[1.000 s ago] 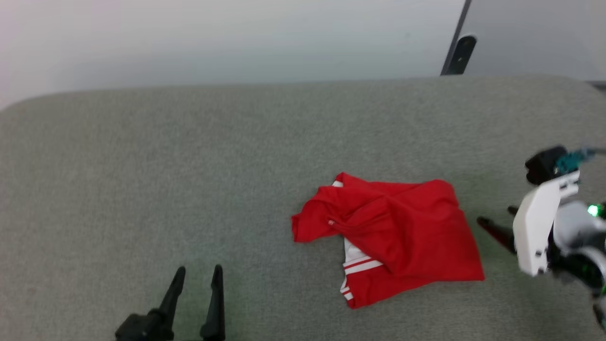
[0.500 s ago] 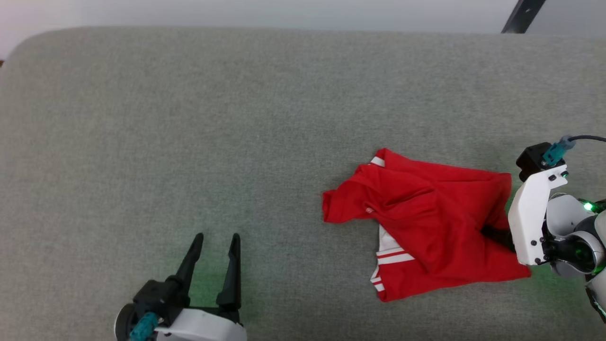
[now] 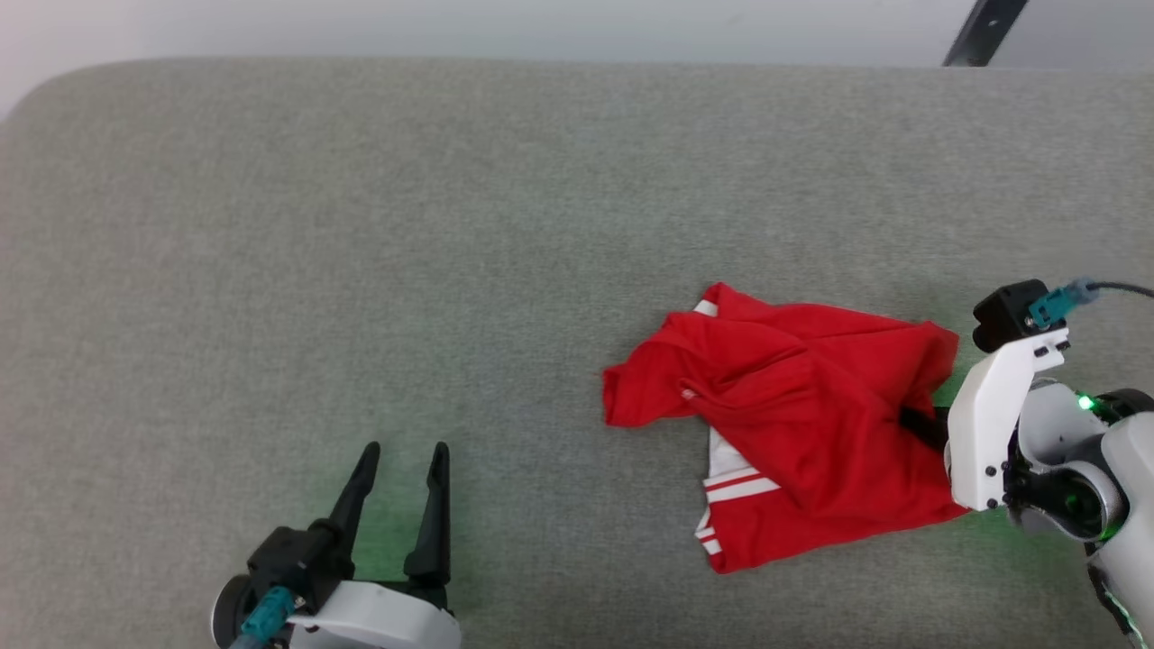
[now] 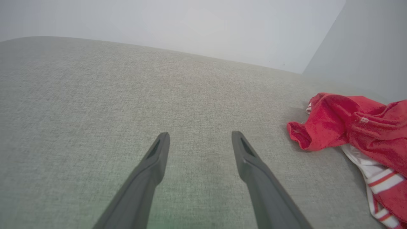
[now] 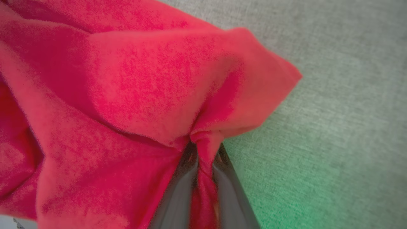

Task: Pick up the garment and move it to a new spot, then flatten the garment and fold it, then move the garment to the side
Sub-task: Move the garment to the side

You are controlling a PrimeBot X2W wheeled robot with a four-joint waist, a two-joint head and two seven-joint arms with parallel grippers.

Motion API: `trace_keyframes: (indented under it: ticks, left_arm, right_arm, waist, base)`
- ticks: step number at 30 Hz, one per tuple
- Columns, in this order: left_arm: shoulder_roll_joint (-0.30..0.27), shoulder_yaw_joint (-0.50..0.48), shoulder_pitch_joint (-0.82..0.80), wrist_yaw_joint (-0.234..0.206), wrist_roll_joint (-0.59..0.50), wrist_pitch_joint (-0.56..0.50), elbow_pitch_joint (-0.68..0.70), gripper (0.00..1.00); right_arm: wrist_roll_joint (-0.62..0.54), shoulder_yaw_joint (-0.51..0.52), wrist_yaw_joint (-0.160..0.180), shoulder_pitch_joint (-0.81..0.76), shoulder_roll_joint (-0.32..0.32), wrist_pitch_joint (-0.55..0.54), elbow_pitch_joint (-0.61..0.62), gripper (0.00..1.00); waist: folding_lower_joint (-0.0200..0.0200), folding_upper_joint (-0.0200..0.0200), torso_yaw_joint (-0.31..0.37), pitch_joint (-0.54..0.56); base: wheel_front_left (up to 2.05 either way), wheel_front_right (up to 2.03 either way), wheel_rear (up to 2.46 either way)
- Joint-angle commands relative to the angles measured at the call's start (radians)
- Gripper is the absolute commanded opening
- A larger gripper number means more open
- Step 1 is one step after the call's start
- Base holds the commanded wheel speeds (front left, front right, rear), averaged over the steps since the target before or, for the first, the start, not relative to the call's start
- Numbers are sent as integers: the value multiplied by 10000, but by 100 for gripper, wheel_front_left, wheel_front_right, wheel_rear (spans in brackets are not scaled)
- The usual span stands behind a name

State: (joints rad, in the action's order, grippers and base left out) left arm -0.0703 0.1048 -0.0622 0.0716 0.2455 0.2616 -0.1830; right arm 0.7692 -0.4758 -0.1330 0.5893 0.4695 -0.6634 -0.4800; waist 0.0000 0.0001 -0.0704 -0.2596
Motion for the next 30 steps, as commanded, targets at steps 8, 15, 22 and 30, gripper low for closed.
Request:
trace_keyframes:
  ticks: [8,15,22,30]
  left_arm:
    - [-76,-126,77,191,-70,36,10,100]
    - [-117,-200,48,258,-184,21,186,100]
    - [-248,-292,-165,286,-331,20,473,100]
    - [-442,-202,-288,259,-469,8,670,100]
  right_arm:
    - [689,469,31,-624,1088,1031,946,0]
    - [812,1954,31,-975,2487,1233,1328,0]
    - [369,3308,30,-813,3384,1419,953,0]
    - [-727,3496,30,298,3191,2131,-523,0]
  waist:
    - [0,-1,730,360]
    - [0,-1,1145,233]
    - [0,-1,1329,-30]
    - [0,-1,1351,-429]
  base:
    - [0,0,0]
    - [0,0,0]
    - [0,0,0]
    - [0,0,0]
